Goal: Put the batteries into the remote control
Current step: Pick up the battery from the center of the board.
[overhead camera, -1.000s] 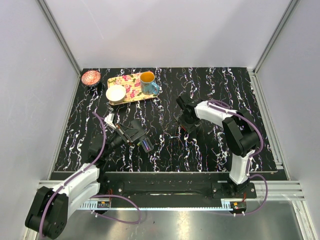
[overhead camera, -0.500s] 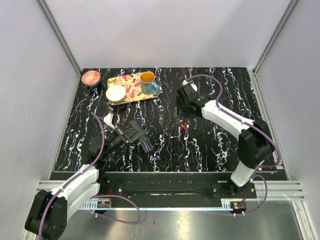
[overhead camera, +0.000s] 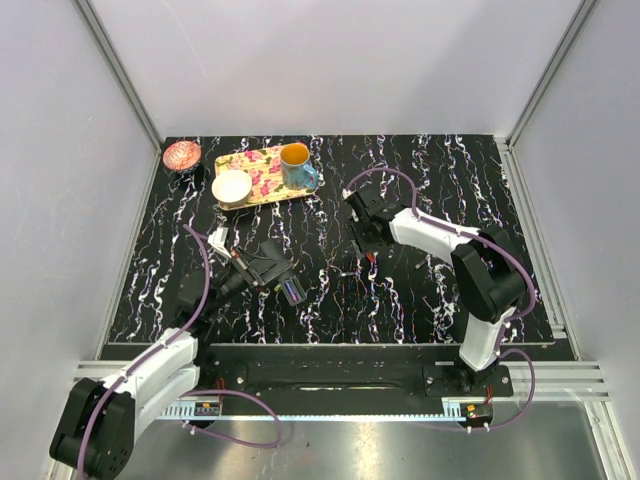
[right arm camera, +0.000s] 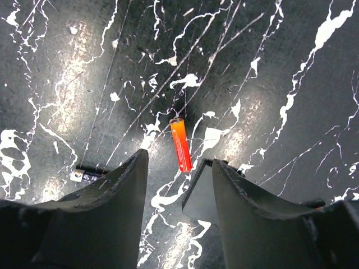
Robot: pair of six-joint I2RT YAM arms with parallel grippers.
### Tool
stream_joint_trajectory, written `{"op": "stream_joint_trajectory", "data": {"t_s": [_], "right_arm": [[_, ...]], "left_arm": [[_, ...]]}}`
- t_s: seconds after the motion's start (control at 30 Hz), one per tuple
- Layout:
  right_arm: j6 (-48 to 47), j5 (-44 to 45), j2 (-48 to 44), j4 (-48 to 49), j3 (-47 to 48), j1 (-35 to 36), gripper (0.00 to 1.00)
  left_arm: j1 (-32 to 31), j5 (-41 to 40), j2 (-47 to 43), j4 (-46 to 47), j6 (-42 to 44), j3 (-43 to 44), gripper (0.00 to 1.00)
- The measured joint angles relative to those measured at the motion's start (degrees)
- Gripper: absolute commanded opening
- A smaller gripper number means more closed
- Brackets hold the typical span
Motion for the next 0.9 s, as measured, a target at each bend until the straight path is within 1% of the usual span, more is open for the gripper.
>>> {"op": "stream_joint_trajectory", "data": {"t_s": [0.2, 0.43, 0.7, 0.9], "right_arm": [[-3.72, -1.62, 0.96, 0.57, 0.13, 0.00, 0.50], [-6.99, -2.60, 1.25, 0.83, -0.50, 0.00, 0.49], [-7.78, -2.69, 2.60, 1.03, -1.57, 0.00, 0.46], [-7.80, -2.73, 3.17, 1.99, -1.57, 0.00, 0.41]], "left_arm": [[0.00, 0.00, 1.01, -0.76, 0.04, 0.00, 0.00], [0.00, 0.00, 1.79, -0.81, 0.44, 0.00, 0.00], [0.00, 0.00, 2.54, -0.87, 0.66, 0.00, 0.00], [0.00, -0.02, 2.51, -0.87, 0.87, 0.00, 0.00]]}}
